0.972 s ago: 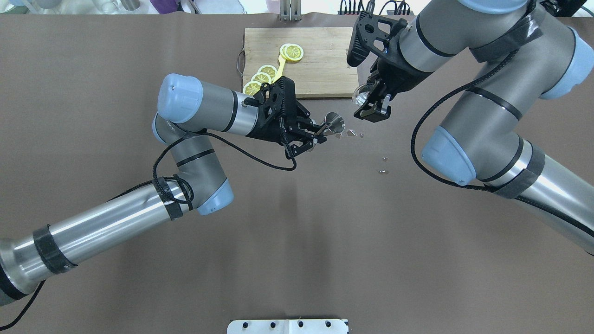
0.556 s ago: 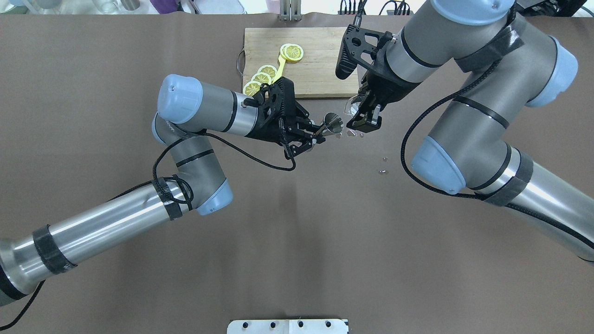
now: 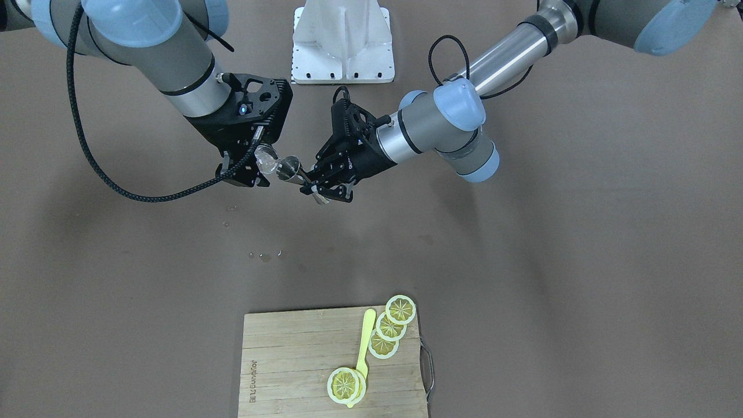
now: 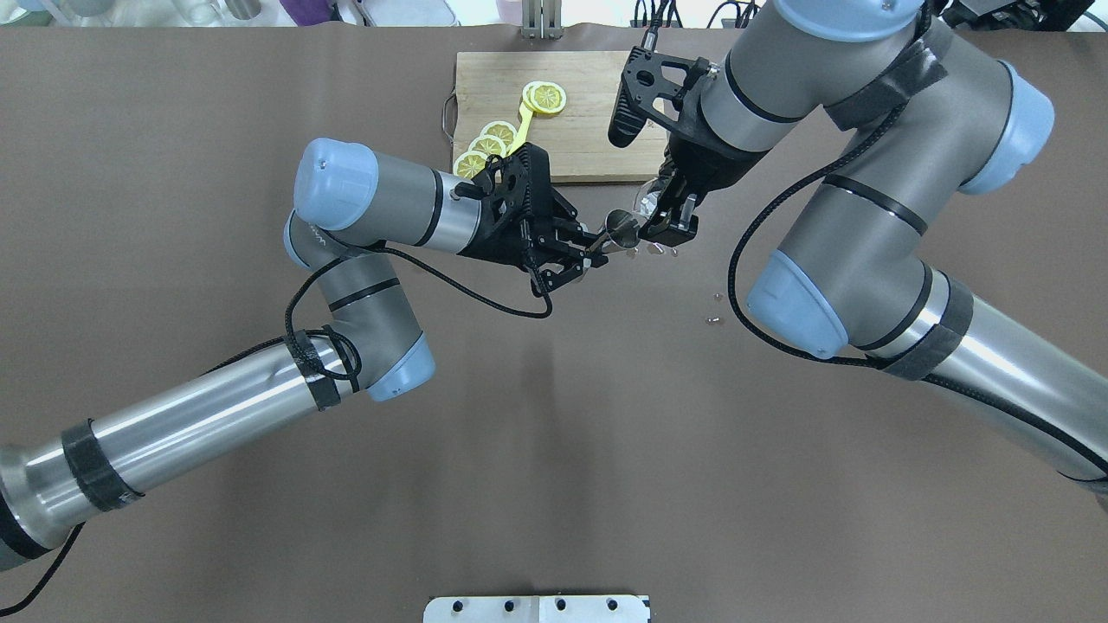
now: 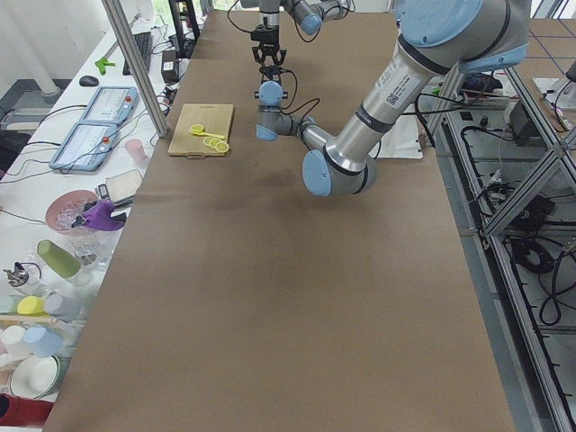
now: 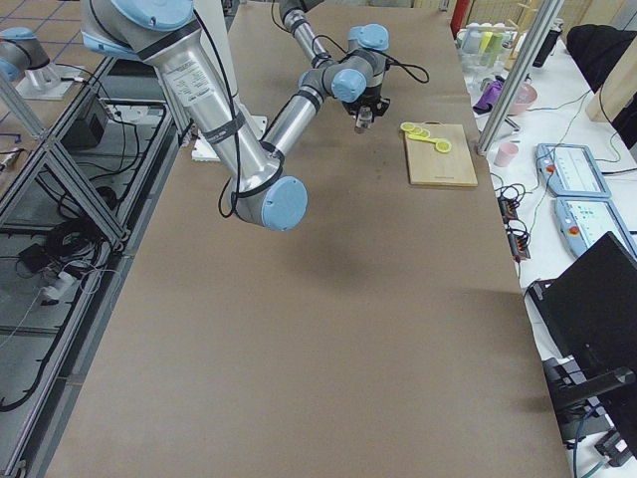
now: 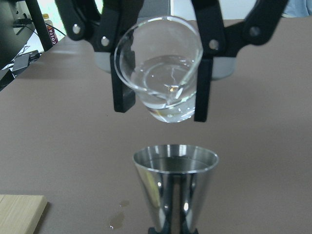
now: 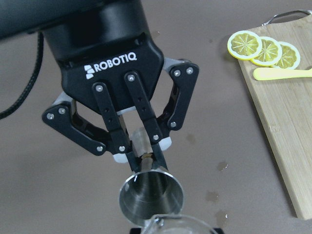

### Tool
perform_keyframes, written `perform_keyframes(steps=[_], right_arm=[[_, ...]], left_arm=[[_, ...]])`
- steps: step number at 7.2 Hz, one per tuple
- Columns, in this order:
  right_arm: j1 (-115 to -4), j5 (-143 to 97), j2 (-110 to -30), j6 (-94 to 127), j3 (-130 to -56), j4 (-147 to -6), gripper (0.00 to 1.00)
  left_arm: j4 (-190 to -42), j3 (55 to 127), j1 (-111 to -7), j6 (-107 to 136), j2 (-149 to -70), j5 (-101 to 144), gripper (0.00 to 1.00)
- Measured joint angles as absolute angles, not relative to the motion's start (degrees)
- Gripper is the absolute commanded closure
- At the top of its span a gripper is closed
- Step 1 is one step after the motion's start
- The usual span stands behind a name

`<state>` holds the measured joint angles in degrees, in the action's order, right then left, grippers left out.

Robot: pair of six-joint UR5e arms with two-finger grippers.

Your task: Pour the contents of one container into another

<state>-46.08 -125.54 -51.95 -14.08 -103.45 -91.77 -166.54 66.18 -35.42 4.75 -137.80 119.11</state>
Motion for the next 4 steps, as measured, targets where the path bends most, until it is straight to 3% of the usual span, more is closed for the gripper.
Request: perform_keyframes(steps=[4], right_arm=[[-45.7,-125.5,-49.9,-17.4,-103.3,-97.7,1.00]], left_arm=[[-166.6,66.1,-35.4,4.7,-137.8,119.2,1.00]])
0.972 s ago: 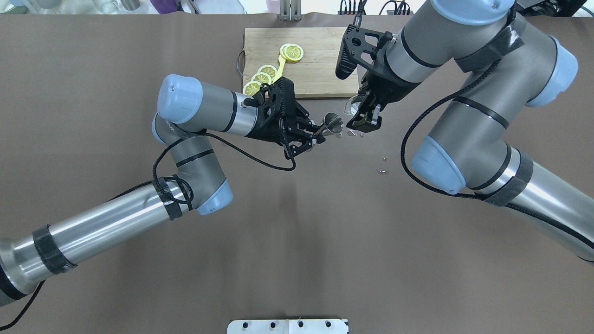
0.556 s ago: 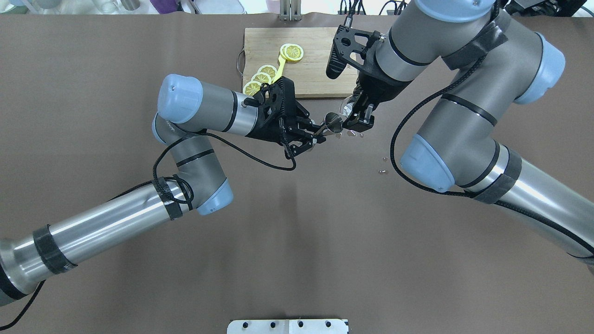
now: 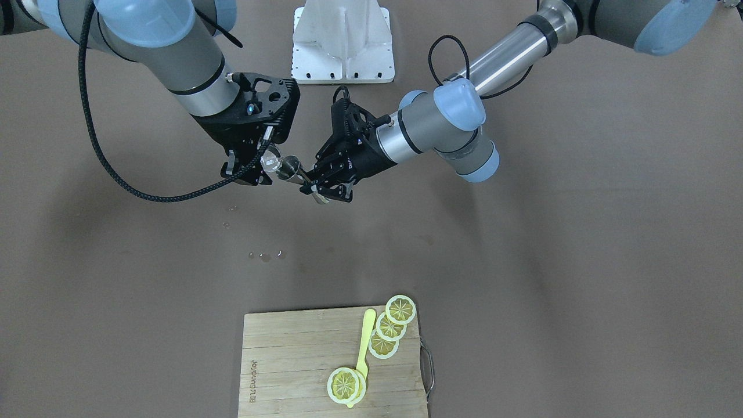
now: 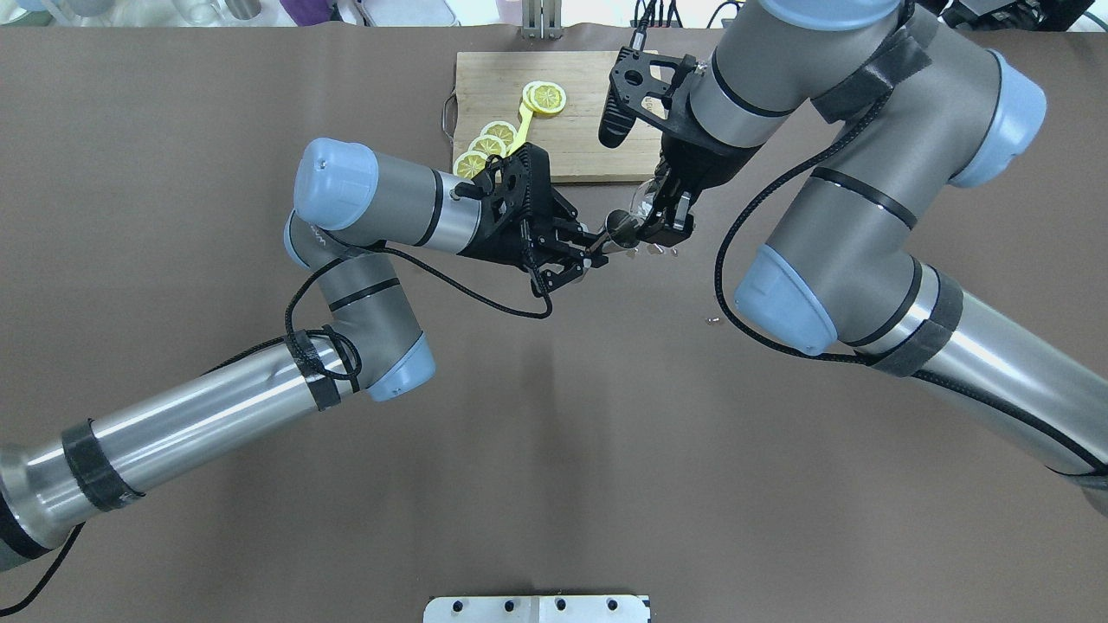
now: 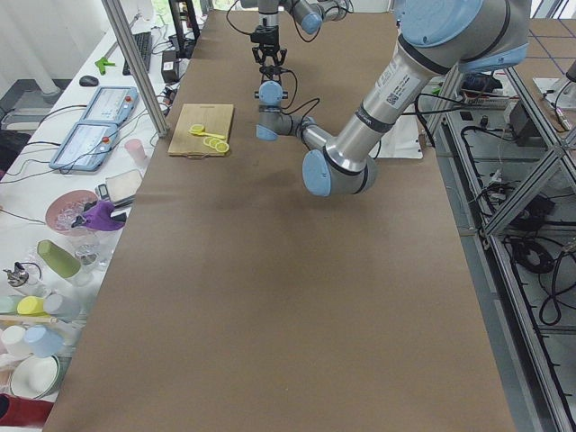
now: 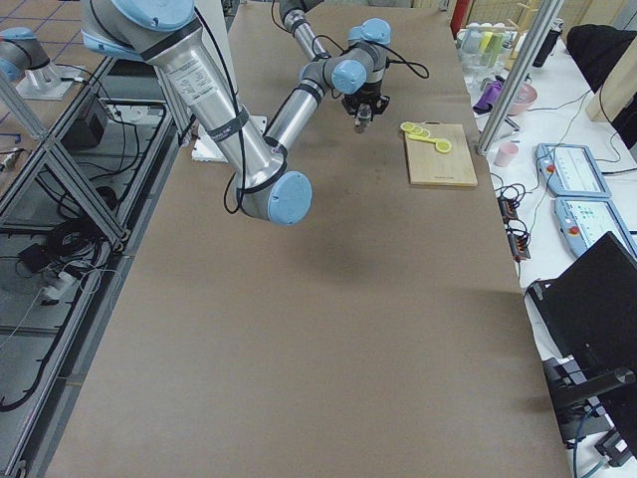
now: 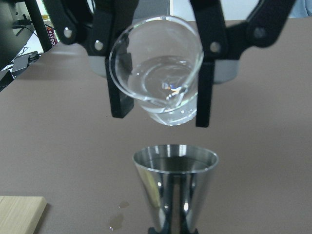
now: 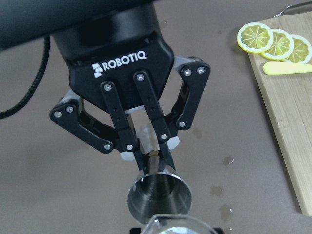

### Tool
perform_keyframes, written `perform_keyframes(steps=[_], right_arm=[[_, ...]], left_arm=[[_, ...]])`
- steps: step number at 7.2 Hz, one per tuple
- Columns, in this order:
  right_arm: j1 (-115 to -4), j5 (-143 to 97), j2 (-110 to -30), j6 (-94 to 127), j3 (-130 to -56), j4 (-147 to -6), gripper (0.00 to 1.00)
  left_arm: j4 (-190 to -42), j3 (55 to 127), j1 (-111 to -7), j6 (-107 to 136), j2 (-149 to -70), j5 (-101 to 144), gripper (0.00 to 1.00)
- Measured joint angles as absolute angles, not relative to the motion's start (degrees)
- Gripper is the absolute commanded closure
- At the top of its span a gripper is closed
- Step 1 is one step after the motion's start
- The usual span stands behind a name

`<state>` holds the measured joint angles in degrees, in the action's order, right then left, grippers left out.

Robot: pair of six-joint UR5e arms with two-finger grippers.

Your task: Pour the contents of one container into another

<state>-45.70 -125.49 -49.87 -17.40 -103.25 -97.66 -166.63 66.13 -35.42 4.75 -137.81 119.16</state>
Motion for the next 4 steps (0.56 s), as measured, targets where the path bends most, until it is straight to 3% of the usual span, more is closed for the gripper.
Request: perform_keyframes(steps=[4], right_arm=[[-45.4,-125.3,-48.2,-20.2,-102.6,-102.6,1.00]], left_arm=[[-166.6,66.1,-35.4,4.7,-137.7,119.0,1.00]])
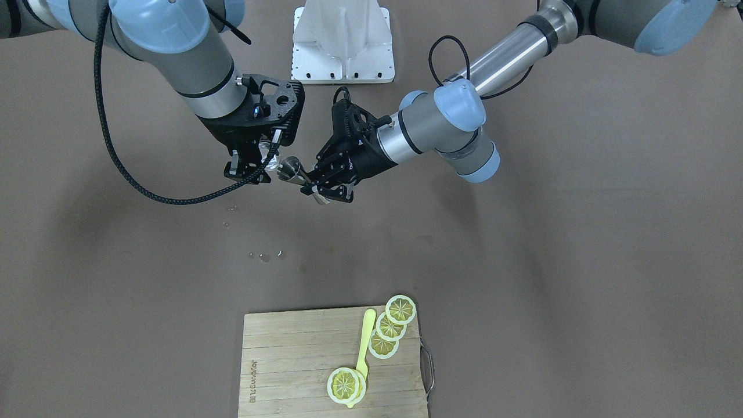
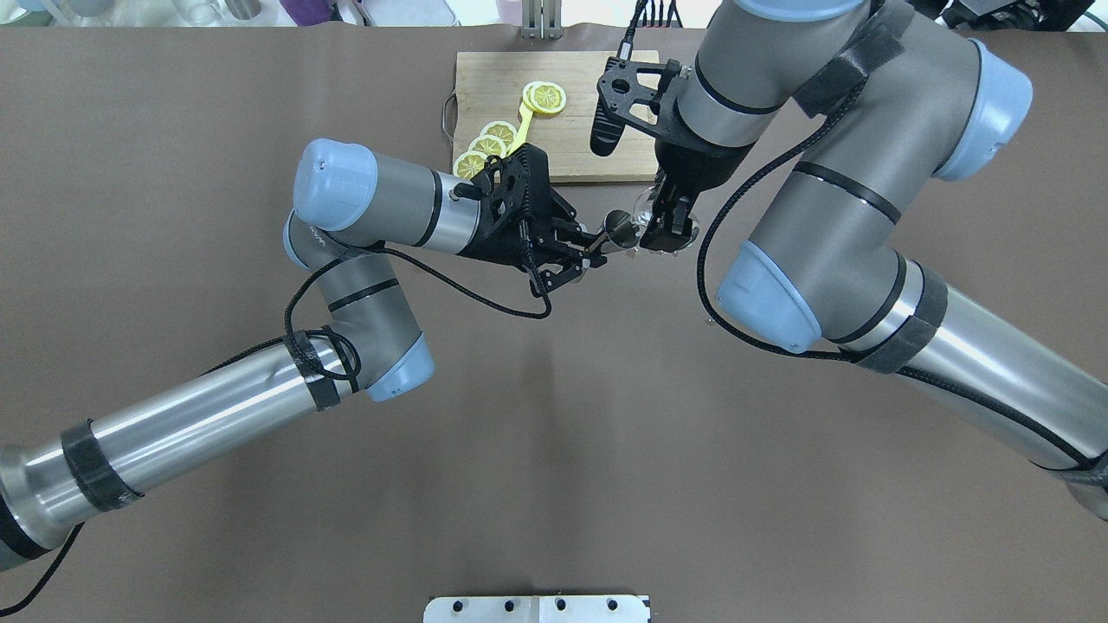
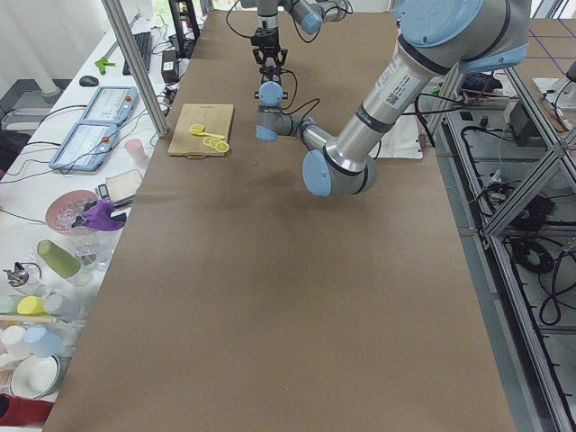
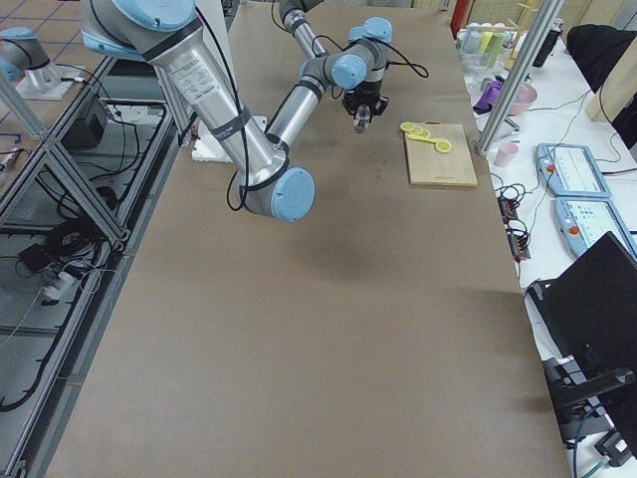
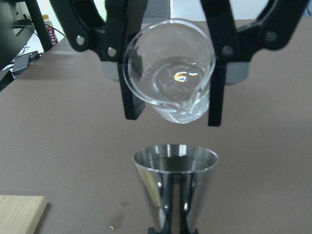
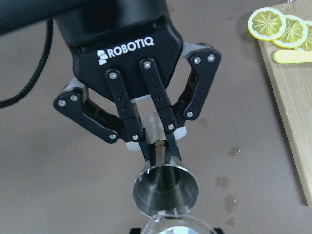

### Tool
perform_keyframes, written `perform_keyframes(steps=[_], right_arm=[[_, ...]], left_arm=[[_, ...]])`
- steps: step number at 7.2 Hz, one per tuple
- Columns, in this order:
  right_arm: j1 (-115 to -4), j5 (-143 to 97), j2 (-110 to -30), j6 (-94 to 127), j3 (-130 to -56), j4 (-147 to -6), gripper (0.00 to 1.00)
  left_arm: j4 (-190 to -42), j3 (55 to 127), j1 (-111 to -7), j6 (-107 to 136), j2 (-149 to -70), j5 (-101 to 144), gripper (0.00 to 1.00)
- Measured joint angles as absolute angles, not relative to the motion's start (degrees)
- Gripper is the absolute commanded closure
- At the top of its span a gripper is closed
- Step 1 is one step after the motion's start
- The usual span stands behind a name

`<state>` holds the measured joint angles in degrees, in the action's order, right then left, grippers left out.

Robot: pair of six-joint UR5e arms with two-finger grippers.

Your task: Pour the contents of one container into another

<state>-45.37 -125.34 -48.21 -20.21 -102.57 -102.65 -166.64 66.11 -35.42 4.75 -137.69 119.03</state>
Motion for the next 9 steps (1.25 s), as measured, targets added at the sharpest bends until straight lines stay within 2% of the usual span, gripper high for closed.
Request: perform_keyframes(steps=[9], right_arm=[[-45.0,-124.8,-43.7,-26.1,-100.1,-111.2,1.00]], left_arm=[[-166.7,66.2,-35.4,4.7,-137.6,118.9,1.00]])
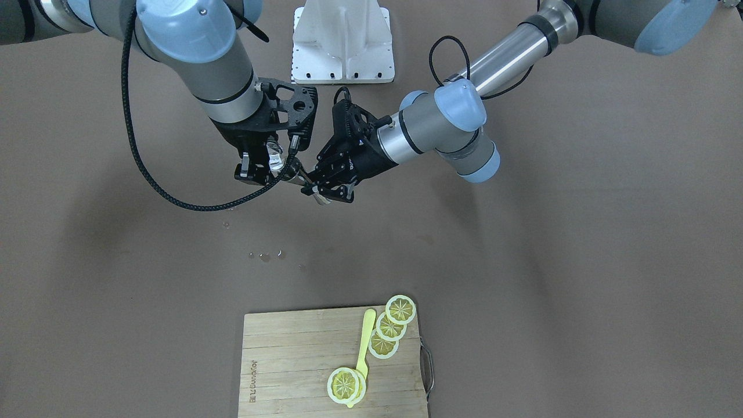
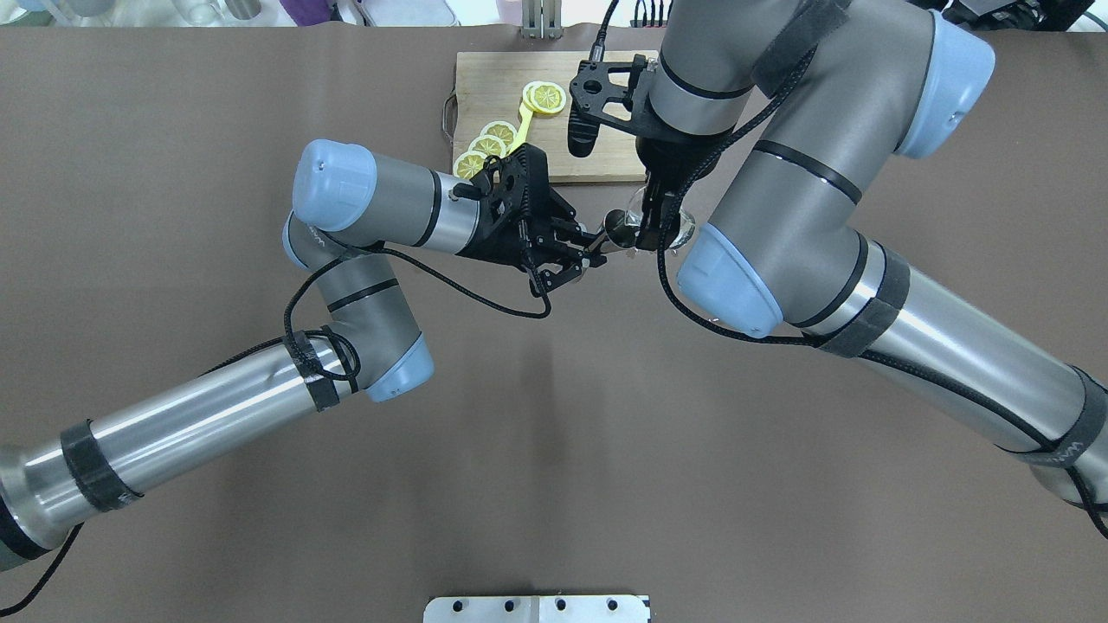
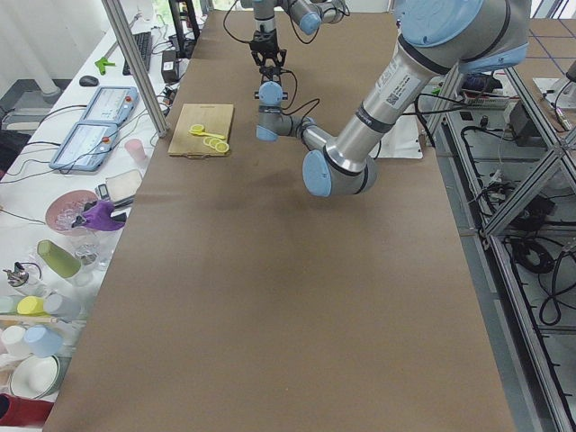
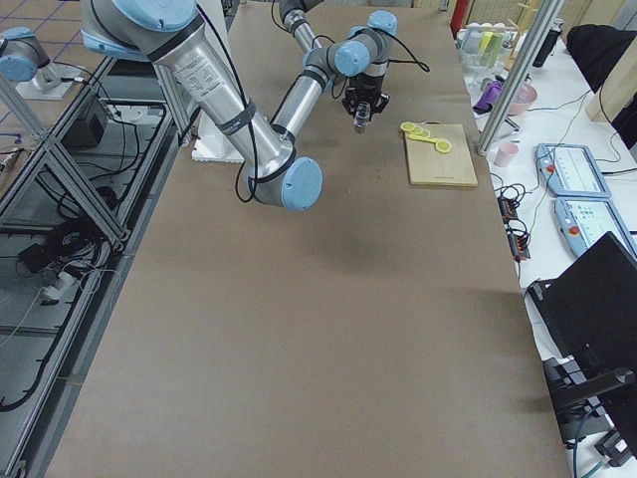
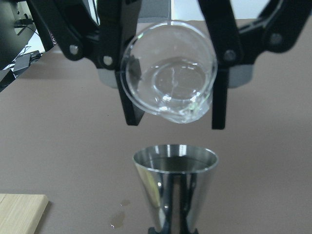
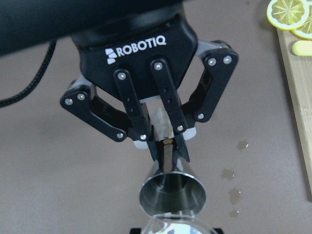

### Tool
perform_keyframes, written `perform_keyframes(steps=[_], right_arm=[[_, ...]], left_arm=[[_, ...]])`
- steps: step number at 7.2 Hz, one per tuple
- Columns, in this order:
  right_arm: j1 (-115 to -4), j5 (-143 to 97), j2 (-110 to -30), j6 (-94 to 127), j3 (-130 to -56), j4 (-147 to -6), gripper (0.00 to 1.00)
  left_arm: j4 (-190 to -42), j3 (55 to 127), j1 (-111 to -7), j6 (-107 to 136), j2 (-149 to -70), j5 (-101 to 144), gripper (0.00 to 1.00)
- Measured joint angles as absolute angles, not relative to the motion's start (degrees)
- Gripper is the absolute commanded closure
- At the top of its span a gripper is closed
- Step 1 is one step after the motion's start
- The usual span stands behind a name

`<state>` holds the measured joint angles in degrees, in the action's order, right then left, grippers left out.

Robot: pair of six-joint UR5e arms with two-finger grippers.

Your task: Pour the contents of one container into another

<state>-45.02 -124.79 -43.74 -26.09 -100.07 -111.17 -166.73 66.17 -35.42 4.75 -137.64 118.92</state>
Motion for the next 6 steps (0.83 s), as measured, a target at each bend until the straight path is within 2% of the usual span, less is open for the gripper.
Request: perform_keyframes(steps=[6], right_arm=[[-45.0,-123.7,-41.8,-28.2,-98.6,-114.9,1.00]], left_arm=[[-166.8,66.1,-35.4,4.7,-137.6,118.9,1.00]])
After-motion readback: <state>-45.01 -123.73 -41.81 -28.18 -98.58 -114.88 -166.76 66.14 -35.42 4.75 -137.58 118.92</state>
